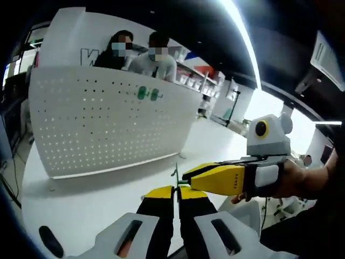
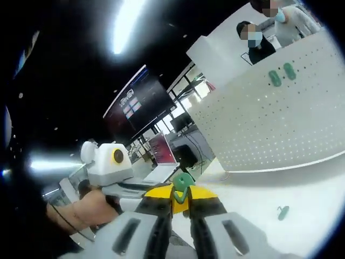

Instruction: Insert the hook assembly into the mounting plate slot until the hook locks in place.

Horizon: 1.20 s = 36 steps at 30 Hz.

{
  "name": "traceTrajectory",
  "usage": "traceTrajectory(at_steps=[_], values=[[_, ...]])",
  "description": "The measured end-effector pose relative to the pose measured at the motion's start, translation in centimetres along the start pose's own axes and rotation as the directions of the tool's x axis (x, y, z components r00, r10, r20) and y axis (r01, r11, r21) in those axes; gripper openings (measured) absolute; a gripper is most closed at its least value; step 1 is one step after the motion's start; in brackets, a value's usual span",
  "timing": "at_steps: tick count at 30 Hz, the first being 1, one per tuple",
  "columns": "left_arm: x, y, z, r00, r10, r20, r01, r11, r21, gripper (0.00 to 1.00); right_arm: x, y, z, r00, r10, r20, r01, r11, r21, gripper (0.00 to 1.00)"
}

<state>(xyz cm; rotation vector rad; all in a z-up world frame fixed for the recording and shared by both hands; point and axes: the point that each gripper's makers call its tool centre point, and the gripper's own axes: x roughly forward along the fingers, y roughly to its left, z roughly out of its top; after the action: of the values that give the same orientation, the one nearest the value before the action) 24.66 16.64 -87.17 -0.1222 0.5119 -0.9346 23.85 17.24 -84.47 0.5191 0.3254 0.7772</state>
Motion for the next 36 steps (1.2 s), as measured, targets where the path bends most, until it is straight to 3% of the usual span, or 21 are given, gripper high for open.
traceTrajectory(at_steps=[7, 8, 11, 16, 20, 26, 36], values=[[0.0, -0.1, -0.5, 1.0, 0.003, -0.022, -0.003, 1.0, 0.005, 0.01, -0.2, -0.1, -0.5, 1.0, -0.022, -0.021, 0.022, 1.0, -0.02, 0.06], [0.0, -0.1, -0.7, 0.999, 0.007, -0.034, -0.007, 1.0, 0.014, 0.02, -0.2, -0.2, -0.6, 0.999, -0.033, -0.027, 0.032, 0.999, -0.04, 0.04], [0.0, -0.3, -0.9, 0.998, 0.021, -0.059, -0.019, 0.999, 0.039, 0.02, -0.4, -0.7, -0.7, 0.996, -0.077, -0.046, 0.065, 0.975, -0.212, 0.01], [-0.1, -0.2, -0.7, 0.998, 0.024, -0.055, -0.022, 0.999, 0.041, 0.02, -0.5, -0.5, -0.6, 0.995, -0.087, -0.043, 0.078, 0.982, -0.17, 0.01], [-0.1, -0.3, -0.7, 0.998, 0.024, -0.055, -0.022, 0.999, 0.043, 0.02, -0.5, -0.3, -0.6, 0.994, -0.1, -0.044, 0.089, 0.974, -0.21, 0.0], [0.0, -0.2, -0.9, 0.998, 0.034, -0.055, -0.032, 0.999, 0.039, 0.02, -0.5, -0.7, -0.7, 0.993, -0.107, -0.049, 0.096, 0.976, -0.198, 0.0], [0.5, 0.5, -2.7, 0.996, 0.039, -0.082, -0.04, 0.999, -0.013, 0.03, -0.2, -1.8, -2.3, 0.988, -0.127, -0.091, 0.109, 0.978, -0.178, 0.0]])
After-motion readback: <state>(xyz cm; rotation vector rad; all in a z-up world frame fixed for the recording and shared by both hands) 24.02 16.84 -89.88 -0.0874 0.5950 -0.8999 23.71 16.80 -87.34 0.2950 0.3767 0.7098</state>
